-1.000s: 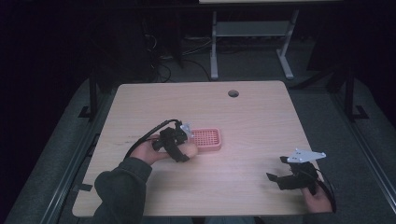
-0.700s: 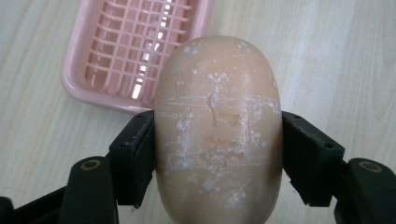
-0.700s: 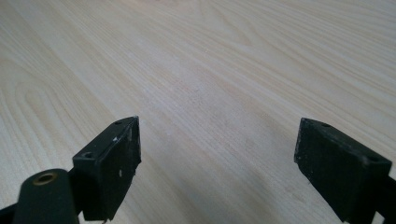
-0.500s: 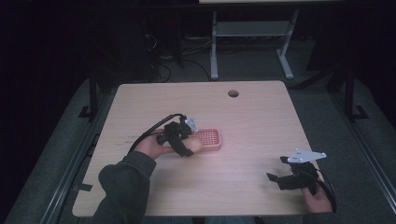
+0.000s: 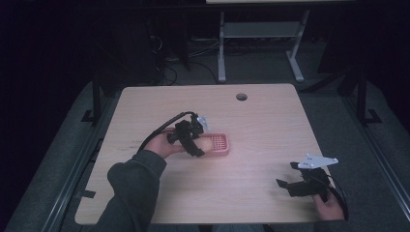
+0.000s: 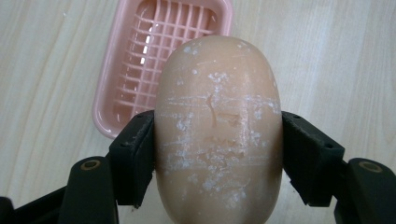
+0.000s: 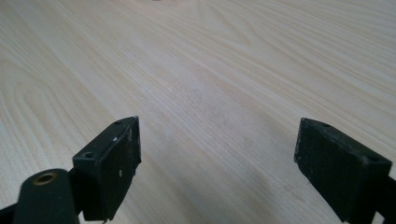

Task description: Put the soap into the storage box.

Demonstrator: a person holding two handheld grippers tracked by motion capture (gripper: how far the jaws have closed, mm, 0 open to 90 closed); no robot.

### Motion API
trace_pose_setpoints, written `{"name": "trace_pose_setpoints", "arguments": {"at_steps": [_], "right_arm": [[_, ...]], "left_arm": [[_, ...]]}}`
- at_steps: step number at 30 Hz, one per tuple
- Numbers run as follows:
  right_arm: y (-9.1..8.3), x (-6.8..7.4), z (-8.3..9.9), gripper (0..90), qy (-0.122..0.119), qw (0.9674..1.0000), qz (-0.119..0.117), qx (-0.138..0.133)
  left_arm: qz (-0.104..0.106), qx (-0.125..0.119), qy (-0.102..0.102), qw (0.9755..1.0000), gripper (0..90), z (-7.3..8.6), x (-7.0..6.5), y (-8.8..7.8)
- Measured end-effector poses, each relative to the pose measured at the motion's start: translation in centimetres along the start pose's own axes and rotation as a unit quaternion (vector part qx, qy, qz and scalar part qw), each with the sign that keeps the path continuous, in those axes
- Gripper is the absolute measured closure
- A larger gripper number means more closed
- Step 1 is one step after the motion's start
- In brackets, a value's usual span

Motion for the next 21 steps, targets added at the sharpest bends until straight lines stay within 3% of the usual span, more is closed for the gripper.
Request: {"name": "trace_pose_setpoints", "arguments": {"at_steps": [12, 16, 21], "right_arm": [[-0.1, 0.0, -0.1, 14.1, -0.002, 1.0, 0.002, -0.002], [-0.1, -0.1, 0.0, 14.1, -0.001, 1.0, 0.002, -0.002], [-0.1, -0.1, -0.1, 14.1, 0.0, 1.0, 0.002, -0.001]], "left_arm": [[0.001, -0.005, 0.001, 1.0, 32.5, -1.7, 0.7, 0.4], [0.004, 0.003, 0.005, 1.0, 32.5, -1.9, 0.8, 0.7], [0.006, -0.007, 0.001, 1.0, 32.5, -2.7, 1.0, 0.6]]}}
Point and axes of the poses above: each handheld gripper's, and its own axes: y roughly forward along the jaws, z roughly out of its underside, x roughly to its left, the point moved 10 cm from there along y, roughly forward along the jaws, and after that the axes turned 8 degrees about -y, right-handed, at the moved point
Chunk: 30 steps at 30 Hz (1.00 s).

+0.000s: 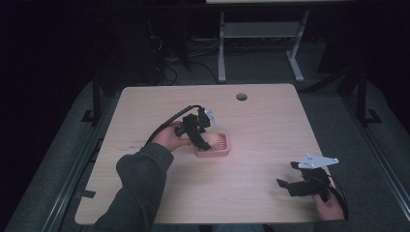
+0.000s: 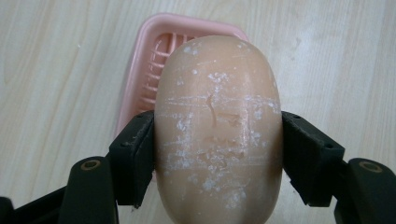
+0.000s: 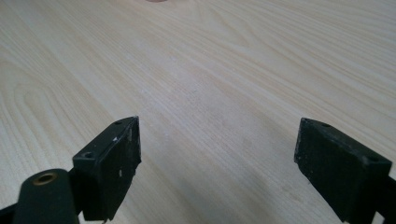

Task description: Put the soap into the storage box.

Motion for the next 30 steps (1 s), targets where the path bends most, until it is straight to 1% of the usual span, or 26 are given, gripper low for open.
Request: {"name": "trace_pose_setpoints", "arguments": {"at_steps": [2, 4, 5, 7, 9, 10, 13, 15, 18, 20, 25, 30], "right_arm": [[0.0, 0.0, 0.0, 14.2, 0.0, 1.0, 0.001, -0.001], [0.0, 0.0, 0.0, 14.1, -0.003, 1.0, 0.001, -0.001], [0.0, 0.0, 0.0, 14.1, -0.004, 1.0, 0.001, -0.001], [0.0, 0.0, 0.0, 14.1, -0.002, 1.0, 0.001, -0.001], [0.0, 0.0, 0.0, 14.1, -0.002, 1.0, 0.001, -0.001], [0.0, 0.0, 0.0, 14.1, -0.002, 1.0, 0.001, -0.001], [0.0, 0.0, 0.0, 14.1, -0.004, 1.0, 0.001, 0.0], [0.0, 0.0, 0.0, 14.1, -0.003, 1.0, -0.001, 0.001], [0.0, 0.0, 0.0, 14.2, -0.001, 1.0, -0.001, 0.001], [0.0, 0.0, 0.0, 14.1, 0.0, 1.0, -0.001, 0.0], [0.0, 0.0, 0.0, 14.1, 0.0, 1.0, -0.001, 0.001], [0.0, 0.1, 0.0, 14.1, 0.0, 1.0, -0.002, -0.001]], "left_arm": [[-0.001, 0.0, 0.002, 1.0, 32.5, -0.2, 0.1, 0.0], [-0.002, -0.006, 0.001, 1.0, 32.5, -0.5, 0.2, 0.2], [0.002, -0.004, -0.001, 1.0, 32.5, -0.5, 0.2, 0.3], [0.001, -0.001, 0.0, 1.0, 32.5, -0.5, 0.3, 0.6], [0.002, -0.002, -0.003, 1.0, 32.5, -0.5, 0.4, 0.9], [0.004, 0.001, -0.001, 1.0, 32.5, -0.5, 0.5, 1.0], [0.005, 0.001, -0.002, 1.0, 32.5, -0.6, 0.6, 1.6], [0.003, 0.006, 0.0, 1.0, 32.5, -0.6, 0.8, 1.9], [0.006, 0.01, -0.008, 0.9999, 32.5, -0.5, 1.0, 2.4], [0.0, 0.012, -0.002, 0.9999, 32.5, -0.5, 1.2, 2.7], [0.001, 0.011, 0.003, 0.9999, 32.5, -0.8, 1.2, 3.1], [0.001, 0.011, 0.001, 0.9999, 32.5, -0.8, 1.3, 3.3]]}}
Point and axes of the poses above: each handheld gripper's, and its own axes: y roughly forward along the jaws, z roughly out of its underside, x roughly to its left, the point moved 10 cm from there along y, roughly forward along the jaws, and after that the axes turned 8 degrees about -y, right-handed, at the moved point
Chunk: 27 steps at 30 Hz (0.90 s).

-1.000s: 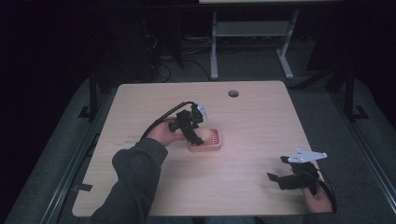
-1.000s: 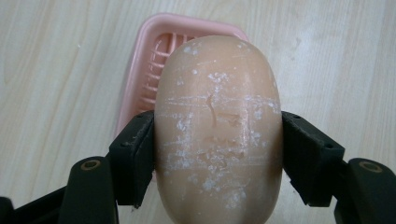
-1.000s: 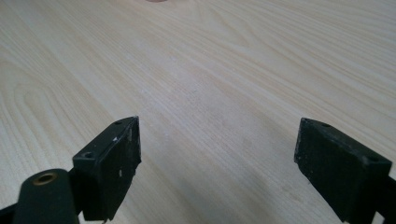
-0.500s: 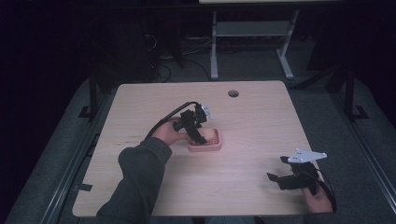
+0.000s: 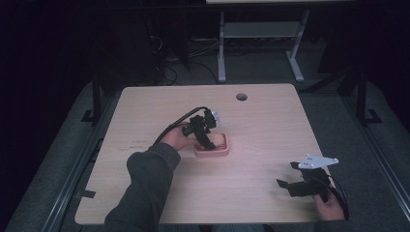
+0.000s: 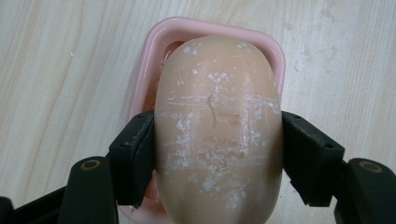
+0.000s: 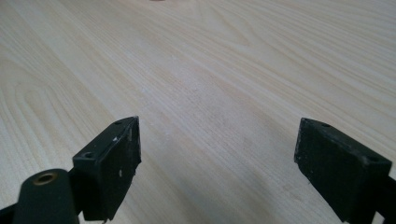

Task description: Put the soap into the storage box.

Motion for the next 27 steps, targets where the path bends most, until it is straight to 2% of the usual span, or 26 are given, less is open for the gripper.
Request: {"name": "trace_pose_setpoints", "arguments": {"at_steps": [21, 27], "right_arm": [[-0.04, -0.03, 0.09, 14.1, 0.0, 1.0, -0.001, 0.002], [-0.03, -0.05, 0.08, 14.1, 0.0, 1.0, 0.0, 0.001]], "left_arm": [[0.006, 0.006, -0.003, 1.0, 32.4, 0.07, 0.27, 0.82], [0.009, 0.005, -0.01, 0.9999, 32.3, 0.15, 0.43, 0.89]]}}
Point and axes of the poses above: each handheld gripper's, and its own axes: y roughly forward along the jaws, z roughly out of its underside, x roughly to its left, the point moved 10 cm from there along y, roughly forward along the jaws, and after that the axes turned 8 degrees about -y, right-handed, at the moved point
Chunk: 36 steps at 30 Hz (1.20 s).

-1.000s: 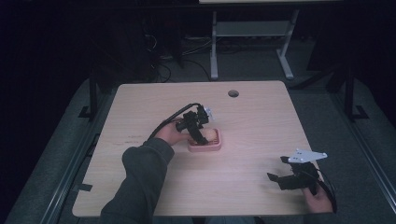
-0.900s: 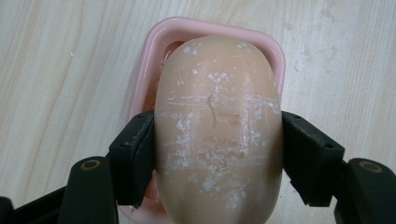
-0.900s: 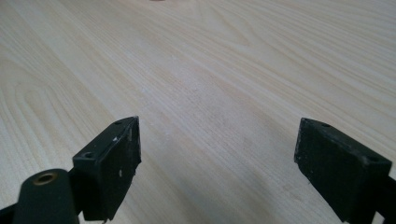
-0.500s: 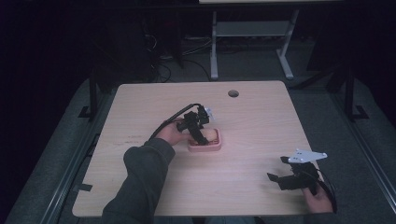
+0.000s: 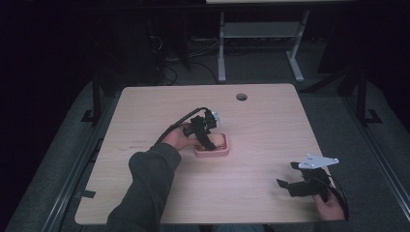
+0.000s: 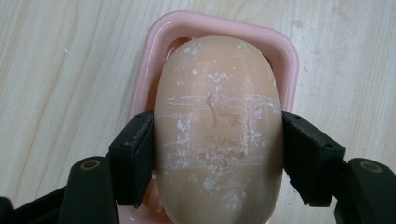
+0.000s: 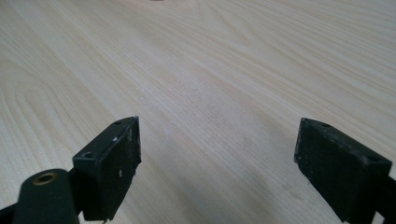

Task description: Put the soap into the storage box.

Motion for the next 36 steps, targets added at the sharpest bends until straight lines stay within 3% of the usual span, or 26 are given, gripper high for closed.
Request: {"name": "trace_pose_setpoints", "arguments": {"at_steps": [15, 19, 22, 36], "right_arm": [[0.0, 0.0, 0.0, 14.2, 0.0, 1.0, -0.001, 0.001], [0.0, 0.0, 0.0, 14.1, 0.0, 1.0, -0.001, 0.0], [0.1, 0.1, 0.0, 14.1, -0.001, 1.0, -0.002, 0.001], [0.1, 0.1, -0.1, 14.1, -0.002, 1.0, -0.002, 0.0]], "left_arm": [[0.003, 0.003, -0.004, 1.0, 32.0, 0.1, 0.2, 0.1], [0.004, -0.002, -0.008, 1.0, 29.6, 0.0, 0.1, 0.0], [-0.003, 0.009, -0.004, 0.9999, 26.7, 0.3, 0.2, 0.2], [-0.005, -0.013, -0.007, 0.9999, 24.8, 0.5, -0.3, -1.1]]}}
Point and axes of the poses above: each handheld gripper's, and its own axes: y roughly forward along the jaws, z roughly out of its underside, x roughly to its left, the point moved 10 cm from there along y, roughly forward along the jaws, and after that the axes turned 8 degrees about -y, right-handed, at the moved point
